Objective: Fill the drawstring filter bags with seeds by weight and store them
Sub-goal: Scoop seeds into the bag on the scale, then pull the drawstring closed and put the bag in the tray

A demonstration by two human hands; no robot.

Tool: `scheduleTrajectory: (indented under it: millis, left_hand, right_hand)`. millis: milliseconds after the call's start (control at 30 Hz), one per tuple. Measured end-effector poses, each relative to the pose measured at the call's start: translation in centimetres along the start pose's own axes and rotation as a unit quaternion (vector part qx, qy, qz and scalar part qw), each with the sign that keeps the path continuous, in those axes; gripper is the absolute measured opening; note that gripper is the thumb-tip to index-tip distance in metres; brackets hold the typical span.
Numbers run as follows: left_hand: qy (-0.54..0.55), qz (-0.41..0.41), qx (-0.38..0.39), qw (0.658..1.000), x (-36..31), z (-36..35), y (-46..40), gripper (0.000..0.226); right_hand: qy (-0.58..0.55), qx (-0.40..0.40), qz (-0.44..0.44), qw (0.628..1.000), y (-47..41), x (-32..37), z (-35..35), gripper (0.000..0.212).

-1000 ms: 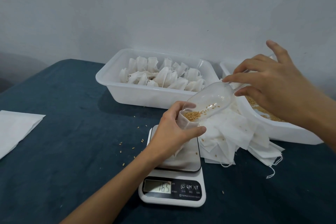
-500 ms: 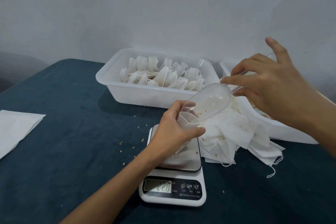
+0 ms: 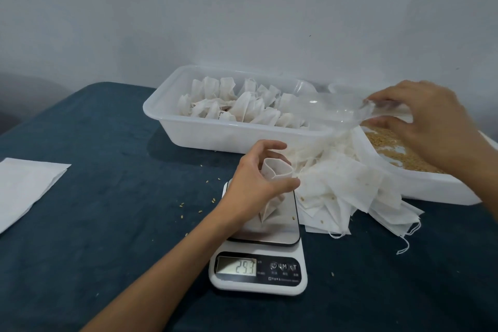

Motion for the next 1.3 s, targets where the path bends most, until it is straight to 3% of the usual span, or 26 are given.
scheduleTrajectory:
  millis: [133,267,367,700,933,1033,1167,1300]
  left_hand:
    - [-0.012,0.038,0.006,0.999,0.3,0.3,0.0,0.049]
    - [-0.03,0.034,0.048,0.998,0.4,0.0,0.0,0.01]
    - [-0.018,0.035,0.037,0.999,0.5,-0.1,0.1,0.023]
    - [0.074,-0.039,-0.003,0.996,-1.1,-0.1,0.1,0.021]
    - [0.058,-0.066,-0.048,0.995,-2.3,0.8,-0.9,0.022]
    - [0.035,-0.061,-0.055,0.996,-3.1,1.3,-3.0,0.023]
    - [-0.025,-0.076,-0.059,0.995,-4.2,1.7,-8.0,0.024]
    - [-0.133,-0.07,-0.071,0.986,-3.9,2.4,-14.9,0.022]
  right_hand:
    - [-0.058,0.004,-0.17,0.984,-0.7,-5.9,-2.3,0.034]
    - [-0.016,0.019,-0.291,0.956,-0.9,-11.6,-4.4,0.04]
    - [0.022,0.055,-0.343,0.937,-0.5,-14.2,-5.9,0.036]
    - [0.129,0.198,-0.363,0.901,-0.1,-14.3,-9.1,0.025]
    - [0.152,0.237,-0.369,0.886,0.2,-13.5,-8.6,0.021]
    - [0.156,0.184,-0.372,0.896,0.4,-13.0,-8.0,0.029]
    - [0.065,-0.03,-0.319,0.945,0.4,-11.0,-7.2,0.024]
    - [-0.014,-0.059,-0.301,0.952,0.4,-9.7,-7.8,0.027]
Point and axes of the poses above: each hand's wrist, its own y-axis away from the middle knuckle, its own z-axis out of the back of the hand, x = y × z, the point moved 4 cm from there along -y, towards the middle knuckle, and after that the axes turned 12 degrees about -z, right-handed, at the moved point
